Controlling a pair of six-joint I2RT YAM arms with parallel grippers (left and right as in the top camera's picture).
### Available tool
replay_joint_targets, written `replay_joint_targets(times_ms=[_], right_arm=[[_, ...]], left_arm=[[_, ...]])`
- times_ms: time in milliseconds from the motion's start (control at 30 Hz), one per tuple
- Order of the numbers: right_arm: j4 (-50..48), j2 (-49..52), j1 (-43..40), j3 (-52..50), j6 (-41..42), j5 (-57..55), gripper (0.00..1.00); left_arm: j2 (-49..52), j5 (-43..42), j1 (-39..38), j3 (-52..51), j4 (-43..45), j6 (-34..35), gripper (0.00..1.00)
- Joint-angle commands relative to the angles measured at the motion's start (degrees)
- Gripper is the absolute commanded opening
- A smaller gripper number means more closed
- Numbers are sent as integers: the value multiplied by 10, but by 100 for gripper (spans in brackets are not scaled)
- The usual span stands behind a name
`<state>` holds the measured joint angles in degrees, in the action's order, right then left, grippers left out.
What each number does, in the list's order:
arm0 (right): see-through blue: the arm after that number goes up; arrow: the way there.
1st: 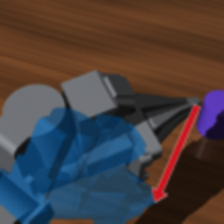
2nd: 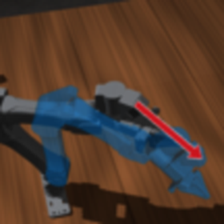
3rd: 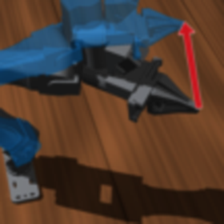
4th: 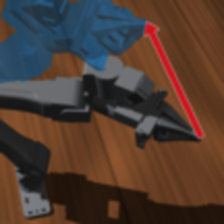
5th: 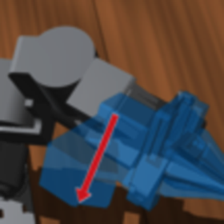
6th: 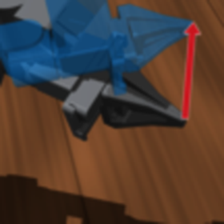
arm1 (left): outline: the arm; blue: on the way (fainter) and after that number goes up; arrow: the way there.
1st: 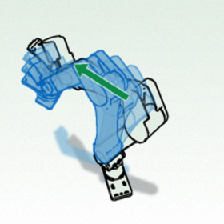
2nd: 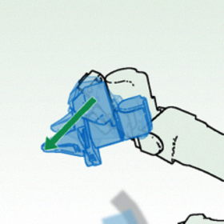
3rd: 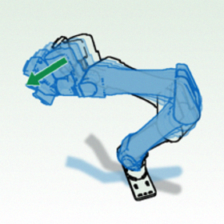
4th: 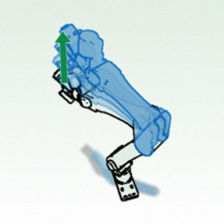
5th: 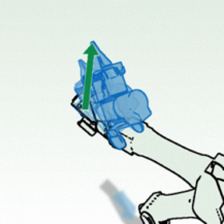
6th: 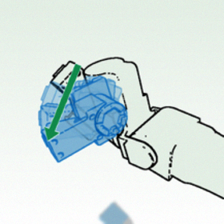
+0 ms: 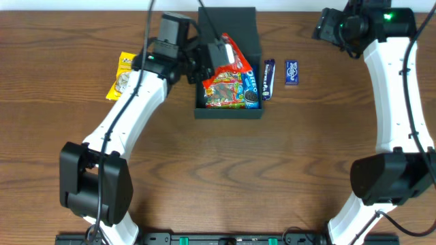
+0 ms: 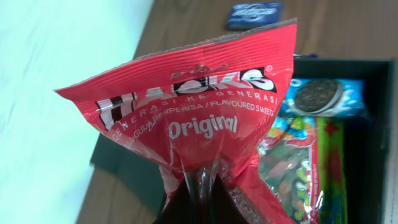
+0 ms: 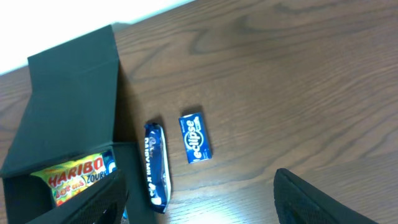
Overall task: Pack container
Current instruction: 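Lower the red Hacks bag into the box and release, then move the left gripper to the yellow Hacks bag and grasp it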
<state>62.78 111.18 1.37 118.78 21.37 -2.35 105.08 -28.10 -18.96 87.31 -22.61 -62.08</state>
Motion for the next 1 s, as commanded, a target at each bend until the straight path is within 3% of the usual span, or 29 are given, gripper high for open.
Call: replay_joint_targets(times_ms=[0,100,133,167,200,300,400,500,633,700,733,767,800,967], right_arm=[[1,-1,-6,4,-9,-4,76],[1,-1,-7,4,-9,-4,76],[1,-1,-7,4,-9,-4,77],[1,-1,-7,4,-9,-4,77],[1,-1,-7,4,-9,-4,77],[1,-1,-7,4,-9,-4,77],[5,-1,-7,4,-9,-4,77],[11,-1,-7,4,-9,-4,77],[14,-1,-7,4,-9,-4,77],[14,-1,-7,4,-9,-4,78],[14,-1,-7,4,-9,-4,78],[13,-1,-7,4,-9,-4,78],[13,-1,-7,4,-9,-4,78],[11,-1,-7,4,-9,-4,80]], left_arm=[[24,7,-9,9,-1,-81,6],[46,43,-17,9,0,-122,6],[50,51,-17,9,1,-121,11],[53,63,-17,9,2,-121,70],[55,69,-17,9,5,-120,95],[55,99,-16,9,38,-58,95],[53,137,-16,10,86,82,95],[45,132,-19,10,78,176,95],[37,130,-27,10,30,202,100],[37,131,-33,10,-1,202,66],[37,131,-35,10,-12,202,37],[37,139,-35,10,-18,202,15],[37,151,-35,10,-23,204,6],[37,249,-19,10,-11,256,6]])
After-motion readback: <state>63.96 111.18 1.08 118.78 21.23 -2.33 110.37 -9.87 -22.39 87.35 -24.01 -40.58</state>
